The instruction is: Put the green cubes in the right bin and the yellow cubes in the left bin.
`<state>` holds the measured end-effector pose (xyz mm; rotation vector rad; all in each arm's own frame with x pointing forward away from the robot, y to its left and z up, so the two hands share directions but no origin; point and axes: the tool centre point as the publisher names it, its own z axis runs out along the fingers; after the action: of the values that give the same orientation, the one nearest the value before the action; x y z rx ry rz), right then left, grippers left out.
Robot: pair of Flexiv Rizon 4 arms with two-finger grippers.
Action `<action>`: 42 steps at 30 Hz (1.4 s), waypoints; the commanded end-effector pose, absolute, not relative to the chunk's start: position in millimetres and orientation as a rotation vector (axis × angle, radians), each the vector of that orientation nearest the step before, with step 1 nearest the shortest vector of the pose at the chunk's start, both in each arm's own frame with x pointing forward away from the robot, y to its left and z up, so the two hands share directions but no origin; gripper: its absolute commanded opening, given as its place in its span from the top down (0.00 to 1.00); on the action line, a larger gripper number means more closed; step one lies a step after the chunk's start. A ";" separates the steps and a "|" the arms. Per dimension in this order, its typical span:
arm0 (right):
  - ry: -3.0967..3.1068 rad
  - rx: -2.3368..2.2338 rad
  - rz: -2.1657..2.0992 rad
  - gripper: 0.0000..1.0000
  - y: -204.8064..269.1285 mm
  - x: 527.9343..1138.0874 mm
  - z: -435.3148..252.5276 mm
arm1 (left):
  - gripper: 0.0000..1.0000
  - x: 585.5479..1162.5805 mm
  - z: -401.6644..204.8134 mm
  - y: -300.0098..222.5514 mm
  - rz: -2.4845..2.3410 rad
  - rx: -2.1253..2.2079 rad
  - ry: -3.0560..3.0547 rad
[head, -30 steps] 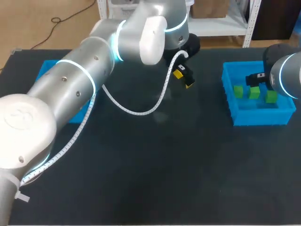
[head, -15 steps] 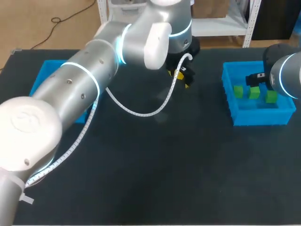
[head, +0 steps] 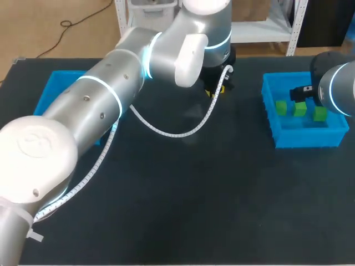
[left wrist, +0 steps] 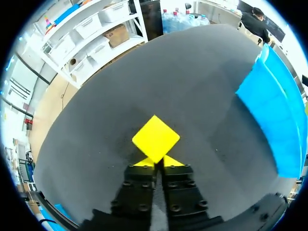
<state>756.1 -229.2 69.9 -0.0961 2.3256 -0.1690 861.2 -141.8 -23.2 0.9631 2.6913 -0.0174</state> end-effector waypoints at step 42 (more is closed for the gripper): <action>2.319 -0.096 -0.165 0.00 -230.4 754.5 69.3 | 0.00 888.0 -10.1 -182.6 -0.130 0.362 2.859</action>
<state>756.1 -229.2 69.9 -0.0961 2.3256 -0.1690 866.4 -171.1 -10.3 0.3712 2.7936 -0.1499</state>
